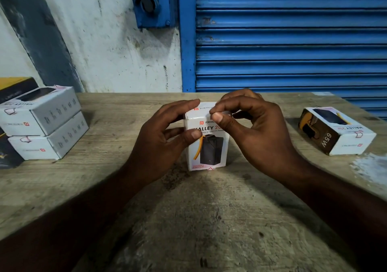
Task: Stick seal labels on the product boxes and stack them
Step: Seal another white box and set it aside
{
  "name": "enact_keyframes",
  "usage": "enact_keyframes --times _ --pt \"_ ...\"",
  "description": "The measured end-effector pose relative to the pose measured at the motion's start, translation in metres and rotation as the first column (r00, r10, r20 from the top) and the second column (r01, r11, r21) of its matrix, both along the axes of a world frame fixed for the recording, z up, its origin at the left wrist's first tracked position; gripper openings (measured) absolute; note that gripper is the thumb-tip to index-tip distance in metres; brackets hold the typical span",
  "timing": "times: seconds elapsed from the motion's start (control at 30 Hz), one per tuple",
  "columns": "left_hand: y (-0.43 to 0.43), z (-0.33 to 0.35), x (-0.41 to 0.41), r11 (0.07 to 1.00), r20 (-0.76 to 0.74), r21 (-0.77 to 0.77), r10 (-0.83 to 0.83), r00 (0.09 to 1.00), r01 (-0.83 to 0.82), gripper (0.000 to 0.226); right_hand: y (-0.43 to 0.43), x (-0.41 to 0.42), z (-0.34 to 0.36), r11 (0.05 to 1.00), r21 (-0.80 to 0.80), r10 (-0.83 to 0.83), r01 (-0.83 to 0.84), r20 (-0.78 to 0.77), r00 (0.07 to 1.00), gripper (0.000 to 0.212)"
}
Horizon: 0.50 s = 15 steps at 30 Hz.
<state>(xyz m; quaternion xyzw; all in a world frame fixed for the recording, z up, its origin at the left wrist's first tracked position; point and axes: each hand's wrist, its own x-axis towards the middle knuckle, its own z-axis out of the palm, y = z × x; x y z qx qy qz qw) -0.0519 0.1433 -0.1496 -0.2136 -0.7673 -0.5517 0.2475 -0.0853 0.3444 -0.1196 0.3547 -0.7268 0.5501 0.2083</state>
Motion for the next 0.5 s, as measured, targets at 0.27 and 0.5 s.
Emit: enact_keyframes --times 0.27,0.5 --pt "0.0005 0.0008 0.0004 1.000 -0.008 -0.005 0.006 1.000 -0.006 0.052 -0.0035 -0.0011 -0.0052 0.998 -0.034 0.049 -0.047 0.086 0.995 0.014" --pt "0.0009 -0.0002 -0.0001 1.000 -0.006 0.003 0.007 1.000 -0.007 0.052 -0.0038 0.0001 -0.0043 0.996 -0.053 0.073 -0.067 0.115 0.991 0.017"
